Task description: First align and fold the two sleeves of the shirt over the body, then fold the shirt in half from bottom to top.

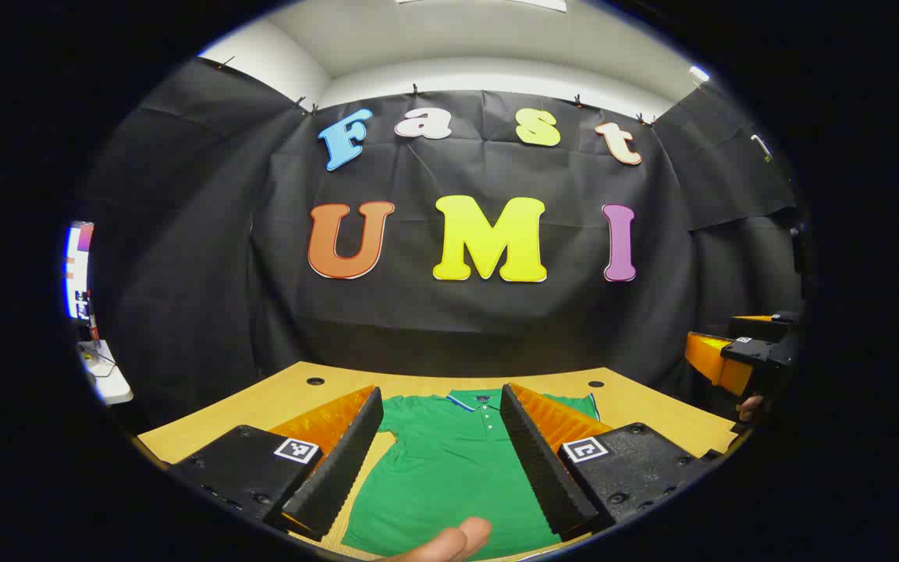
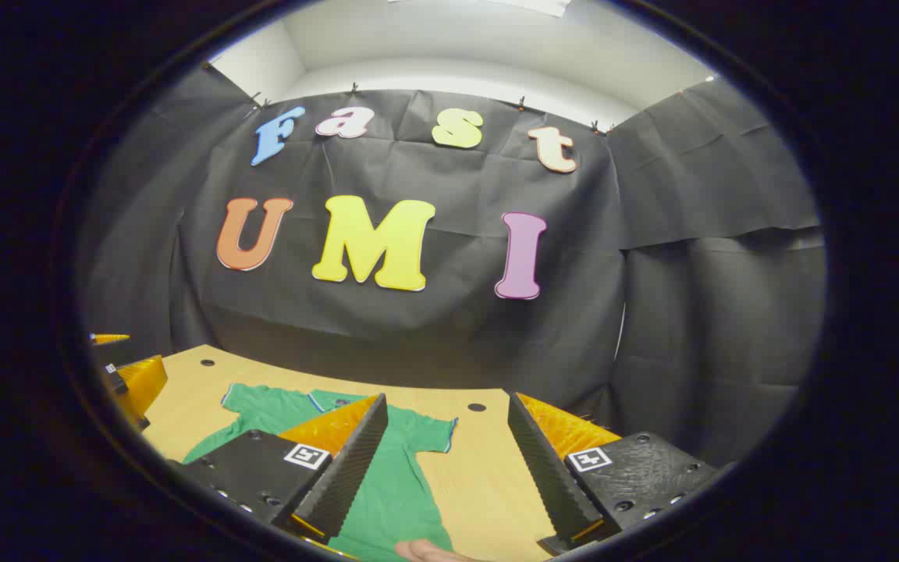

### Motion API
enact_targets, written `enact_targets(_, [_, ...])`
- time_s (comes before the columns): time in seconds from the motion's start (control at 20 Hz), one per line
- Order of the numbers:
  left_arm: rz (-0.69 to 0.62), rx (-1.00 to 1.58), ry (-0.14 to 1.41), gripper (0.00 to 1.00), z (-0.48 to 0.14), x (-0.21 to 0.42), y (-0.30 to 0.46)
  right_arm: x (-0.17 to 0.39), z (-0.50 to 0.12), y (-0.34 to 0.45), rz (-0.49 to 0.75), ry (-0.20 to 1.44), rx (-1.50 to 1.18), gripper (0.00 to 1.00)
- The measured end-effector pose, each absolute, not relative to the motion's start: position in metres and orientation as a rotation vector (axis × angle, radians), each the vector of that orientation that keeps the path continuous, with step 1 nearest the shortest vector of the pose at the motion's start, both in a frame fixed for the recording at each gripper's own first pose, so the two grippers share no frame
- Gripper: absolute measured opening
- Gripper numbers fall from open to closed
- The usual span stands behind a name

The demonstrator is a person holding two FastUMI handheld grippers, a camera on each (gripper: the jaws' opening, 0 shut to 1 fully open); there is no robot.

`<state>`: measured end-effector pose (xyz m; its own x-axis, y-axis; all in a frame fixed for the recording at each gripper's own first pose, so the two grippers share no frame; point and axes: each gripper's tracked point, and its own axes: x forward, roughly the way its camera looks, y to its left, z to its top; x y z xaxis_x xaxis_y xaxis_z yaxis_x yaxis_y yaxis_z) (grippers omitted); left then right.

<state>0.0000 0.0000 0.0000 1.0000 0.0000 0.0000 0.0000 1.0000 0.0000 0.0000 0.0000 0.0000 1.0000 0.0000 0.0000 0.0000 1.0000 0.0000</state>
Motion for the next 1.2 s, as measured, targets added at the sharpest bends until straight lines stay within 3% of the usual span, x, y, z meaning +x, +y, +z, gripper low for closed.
enact_targets(0.05, [0.009, 0.004, -0.002, 0.97, 0.0, 0.001, 0.004, 0.0, -0.002, -0.001, -0.001, 0.002, 0.0, 0.93])
enact_targets(0.2, [0.028, 0.026, 0.012, 0.97, -0.007, 0.006, 0.015, 0.001, -0.01, -0.005, -0.012, 0.015, -0.005, 0.96])
enact_targets(0.8, [0.057, 0.029, 0.045, 0.98, -0.015, 0.009, 0.019, 0.006, -0.032, -0.01, -0.015, 0.057, -0.011, 0.93])
enact_targets(1.2, [0.058, 0.045, 0.06, 0.98, -0.021, 0.011, 0.017, 0.01, -0.046, -0.01, -0.014, 0.085, -0.031, 0.97])
